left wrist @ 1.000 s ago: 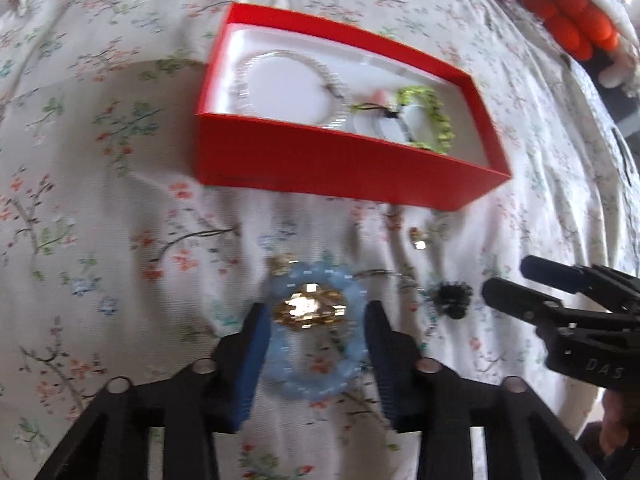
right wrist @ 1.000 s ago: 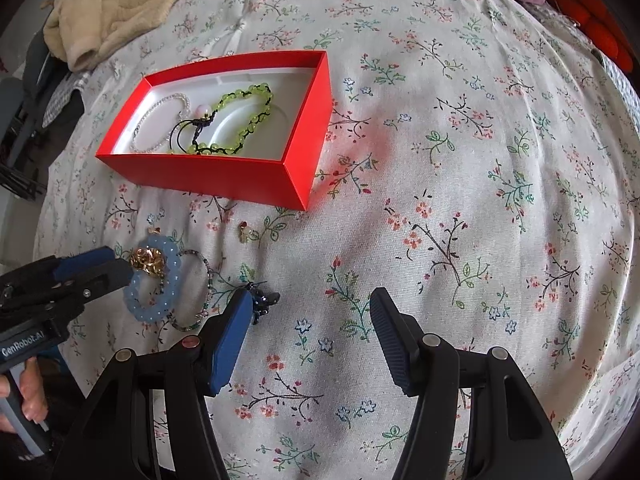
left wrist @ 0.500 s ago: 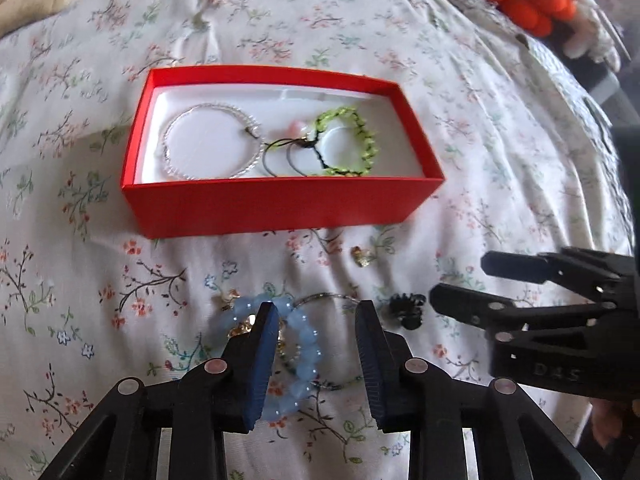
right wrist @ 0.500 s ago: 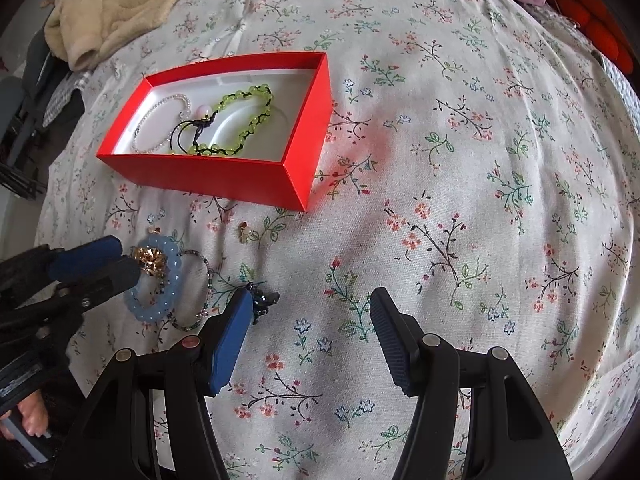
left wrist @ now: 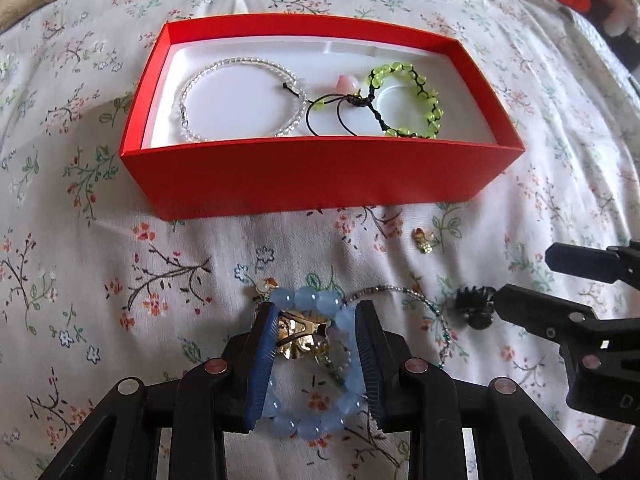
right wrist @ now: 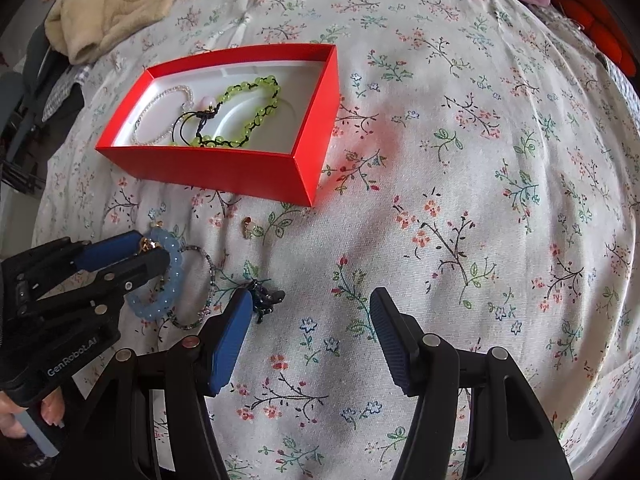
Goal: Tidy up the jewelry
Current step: 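Grasp the gold rings with the left tool while the right tool grasps the black clip charm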
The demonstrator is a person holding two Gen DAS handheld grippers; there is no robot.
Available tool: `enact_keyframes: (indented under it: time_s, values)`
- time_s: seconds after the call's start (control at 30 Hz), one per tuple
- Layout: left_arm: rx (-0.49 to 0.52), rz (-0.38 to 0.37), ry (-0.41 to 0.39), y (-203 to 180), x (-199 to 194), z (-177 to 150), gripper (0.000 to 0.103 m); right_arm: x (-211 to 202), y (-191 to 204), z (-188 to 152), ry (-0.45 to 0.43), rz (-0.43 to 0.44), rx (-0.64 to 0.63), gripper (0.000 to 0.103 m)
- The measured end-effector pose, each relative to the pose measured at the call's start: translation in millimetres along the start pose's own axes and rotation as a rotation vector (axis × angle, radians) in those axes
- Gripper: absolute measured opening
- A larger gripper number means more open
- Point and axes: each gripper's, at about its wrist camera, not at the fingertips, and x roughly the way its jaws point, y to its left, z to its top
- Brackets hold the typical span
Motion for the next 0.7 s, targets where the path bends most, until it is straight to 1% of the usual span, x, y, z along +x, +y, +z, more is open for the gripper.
enact_keyframes:
  time_s: [0.07,0.17,0.2,0.3,0.4,0.6,0.7]
  values:
    - [0.014,0.021,-0.002,-2,1,0,0.031,2,1,0,0.006,-0.001,-0.002,0.064]
    - [0.034,0.068,-0.007,-8,6,5,0.022,5,0,0,0.015,0.010,0.005,0.064]
    - [0.038,0.073,-0.008,-9,6,6,0.022,7,-1,0,0.020,0.019,0.013,0.064]
    - [0.034,0.071,-0.010,-7,4,6,0.021,10,-3,2,0.027,0.039,0.037,0.064]
    - [0.022,0.051,-0.018,-3,-1,6,0.021,11,-3,4,0.028,0.050,0.046,0.064]
    - [0.007,0.021,-0.050,6,-17,5,0.021,10,7,5,0.015,0.080,0.032,0.064]
    - [0.000,0.012,-0.055,7,-22,4,0.021,15,13,7,0.026,0.095,0.028,0.064]
